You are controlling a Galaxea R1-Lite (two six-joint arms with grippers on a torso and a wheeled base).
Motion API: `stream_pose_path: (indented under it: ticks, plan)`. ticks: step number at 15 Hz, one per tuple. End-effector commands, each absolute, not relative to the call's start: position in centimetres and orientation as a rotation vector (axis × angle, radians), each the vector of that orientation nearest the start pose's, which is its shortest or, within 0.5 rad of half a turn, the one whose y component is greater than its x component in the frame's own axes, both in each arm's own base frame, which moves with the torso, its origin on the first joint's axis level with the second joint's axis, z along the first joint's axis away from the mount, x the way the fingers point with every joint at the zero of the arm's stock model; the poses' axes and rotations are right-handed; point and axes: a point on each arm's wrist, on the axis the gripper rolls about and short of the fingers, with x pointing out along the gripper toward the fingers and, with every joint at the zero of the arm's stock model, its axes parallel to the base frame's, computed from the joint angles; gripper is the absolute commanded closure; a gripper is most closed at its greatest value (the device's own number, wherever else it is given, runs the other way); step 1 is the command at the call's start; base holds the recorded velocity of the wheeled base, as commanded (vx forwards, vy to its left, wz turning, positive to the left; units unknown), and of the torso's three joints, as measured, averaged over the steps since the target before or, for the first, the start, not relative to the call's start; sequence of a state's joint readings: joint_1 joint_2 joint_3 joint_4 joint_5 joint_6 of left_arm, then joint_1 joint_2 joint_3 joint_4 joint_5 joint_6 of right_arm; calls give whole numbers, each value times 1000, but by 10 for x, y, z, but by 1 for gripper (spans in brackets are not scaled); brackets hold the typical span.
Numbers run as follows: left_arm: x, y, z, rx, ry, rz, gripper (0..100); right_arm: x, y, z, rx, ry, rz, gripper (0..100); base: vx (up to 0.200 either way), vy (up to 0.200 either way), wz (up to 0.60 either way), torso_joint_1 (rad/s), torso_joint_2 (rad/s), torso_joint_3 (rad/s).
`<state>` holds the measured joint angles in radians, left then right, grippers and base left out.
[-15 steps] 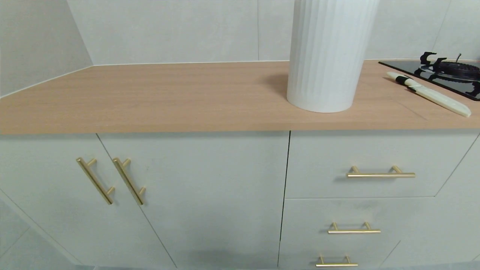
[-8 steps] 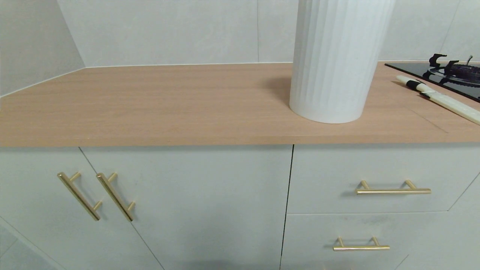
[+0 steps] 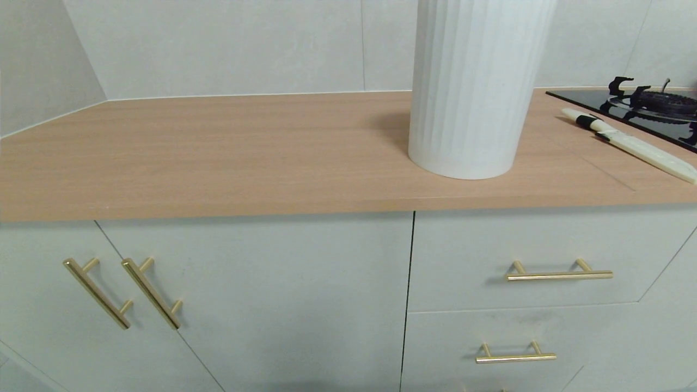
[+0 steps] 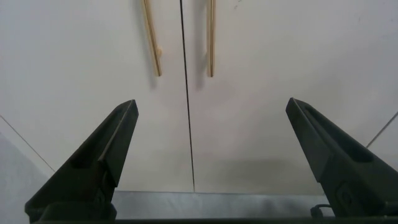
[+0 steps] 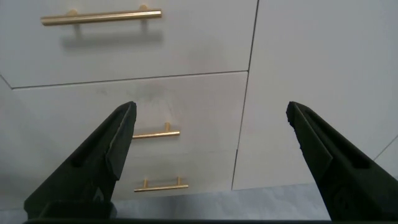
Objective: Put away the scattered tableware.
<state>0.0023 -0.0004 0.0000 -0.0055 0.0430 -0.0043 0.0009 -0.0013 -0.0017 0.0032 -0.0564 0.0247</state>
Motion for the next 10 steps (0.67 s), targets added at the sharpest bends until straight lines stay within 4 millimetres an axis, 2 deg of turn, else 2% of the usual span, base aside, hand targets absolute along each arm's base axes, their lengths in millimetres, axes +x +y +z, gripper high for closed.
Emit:
stream_pose_path:
  ticks: [1,3,6,7,10]
  plan:
    - [-23,1,76,-5,-6,46,0,-23,-1,76,24,1,-55,0,0,0,0,0,0,0]
    - [-23,1,76,-3,-6,46,0,-23,-1,76,24,1,-55,0,0,0,0,0,0,0]
    - [-23,1,76,-3,-6,46,0,-23,-1,76,24,1,-55,0,0,-200,0,4,2,2]
    - [-23,1,76,-5,-6,46,0,-23,-1,76,24,1,-55,0,-200,-200,0,12,7,-2]
    - [-23,1,76,-3,-6,46,0,-23,-1,76,24,1,-55,0,0,-200,0,4,-1,2]
